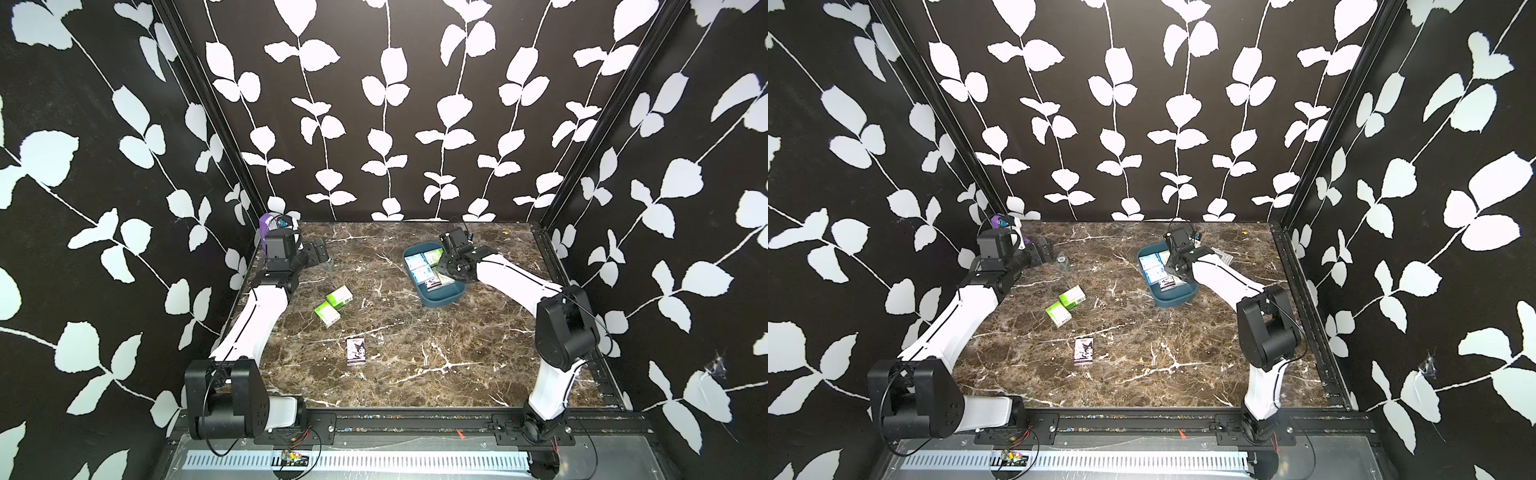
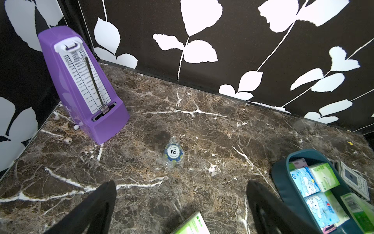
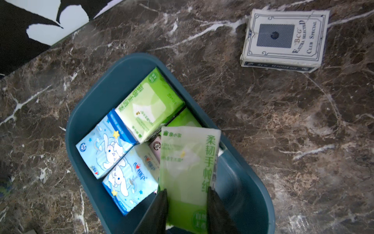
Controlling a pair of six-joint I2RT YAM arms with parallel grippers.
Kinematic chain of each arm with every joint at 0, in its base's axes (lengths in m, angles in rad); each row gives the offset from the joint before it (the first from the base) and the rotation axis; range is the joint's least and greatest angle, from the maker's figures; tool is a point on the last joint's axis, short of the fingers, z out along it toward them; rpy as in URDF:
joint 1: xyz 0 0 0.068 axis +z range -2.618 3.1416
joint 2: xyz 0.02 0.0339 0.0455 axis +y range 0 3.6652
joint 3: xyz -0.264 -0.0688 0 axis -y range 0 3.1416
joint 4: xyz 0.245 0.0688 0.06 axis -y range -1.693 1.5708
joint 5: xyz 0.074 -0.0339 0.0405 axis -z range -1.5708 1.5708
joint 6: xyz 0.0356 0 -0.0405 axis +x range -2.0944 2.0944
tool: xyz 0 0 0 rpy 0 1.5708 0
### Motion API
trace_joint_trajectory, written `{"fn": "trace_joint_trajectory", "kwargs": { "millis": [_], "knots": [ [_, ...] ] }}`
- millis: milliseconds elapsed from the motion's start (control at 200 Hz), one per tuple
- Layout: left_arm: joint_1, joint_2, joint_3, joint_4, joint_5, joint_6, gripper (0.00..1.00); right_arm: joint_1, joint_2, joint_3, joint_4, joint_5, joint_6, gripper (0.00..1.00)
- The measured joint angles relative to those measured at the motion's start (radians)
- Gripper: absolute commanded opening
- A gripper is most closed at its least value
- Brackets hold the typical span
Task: Put the pocket tissues into the storage box
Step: Place the pocket tissues in the storage box.
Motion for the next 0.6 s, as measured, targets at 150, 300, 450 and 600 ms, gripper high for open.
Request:
{"fn": "trace_joint_trajectory", "kwargs": {
  "millis": [150,300,450,600],
  "knots": [
    [0.000,0.000,-0.004,-0.002,-0.001,0.003,0.99,0.001,0.001,0.000,0.029,0.032,0.017,0.33],
    [0.000,0.000,-0.005,-0.001,-0.001,0.007,0.99,0.009,0.036,0.024,0.040,0.052,0.021,0.33],
    [0.000,0.000,-0.006,-0.002,-0.004,0.013,0.99,0.021,0.094,0.042,0.055,0.070,0.028,0.38],
    [0.000,0.000,-0.006,-0.002,-0.005,0.019,0.99,0.026,0.141,0.064,0.063,0.075,0.027,0.49]
  ]
}}
